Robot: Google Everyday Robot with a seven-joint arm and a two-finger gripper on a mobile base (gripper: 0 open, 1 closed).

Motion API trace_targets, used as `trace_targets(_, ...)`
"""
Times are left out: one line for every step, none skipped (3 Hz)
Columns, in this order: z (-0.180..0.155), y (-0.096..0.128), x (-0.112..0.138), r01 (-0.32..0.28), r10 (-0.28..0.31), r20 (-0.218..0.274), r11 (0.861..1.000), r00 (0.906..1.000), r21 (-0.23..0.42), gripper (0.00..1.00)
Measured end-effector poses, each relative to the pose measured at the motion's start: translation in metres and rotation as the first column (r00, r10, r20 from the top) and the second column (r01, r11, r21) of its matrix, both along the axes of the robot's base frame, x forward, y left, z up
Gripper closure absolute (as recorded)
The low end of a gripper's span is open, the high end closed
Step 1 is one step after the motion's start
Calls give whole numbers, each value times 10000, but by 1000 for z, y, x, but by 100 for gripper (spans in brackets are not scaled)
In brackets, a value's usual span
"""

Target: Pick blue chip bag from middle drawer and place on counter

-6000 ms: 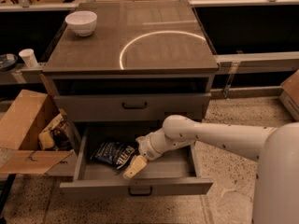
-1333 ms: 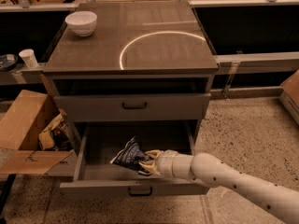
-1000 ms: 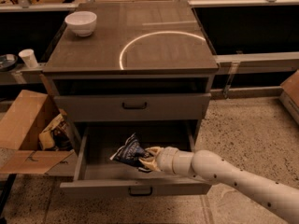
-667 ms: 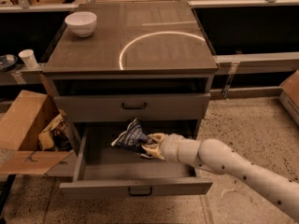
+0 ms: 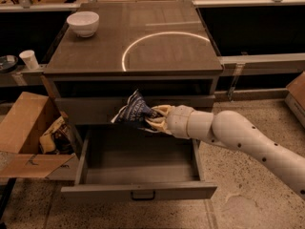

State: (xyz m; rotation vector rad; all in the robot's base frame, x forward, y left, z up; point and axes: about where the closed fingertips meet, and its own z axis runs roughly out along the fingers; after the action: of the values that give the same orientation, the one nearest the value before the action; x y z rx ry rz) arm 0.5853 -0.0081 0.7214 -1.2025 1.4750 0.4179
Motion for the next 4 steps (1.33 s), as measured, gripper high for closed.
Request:
trace_targets(0,0,0,-1,1,0,10000,10000,0,100)
trace_targets(31,-2,8,113,-122,628,9998,9980,143,100)
trace_targets(107,-7,18,146,-238,2066,9988,9781,458,100)
trace_targets(171,-3,31,115,-254,3085,9988,9509,469,100)
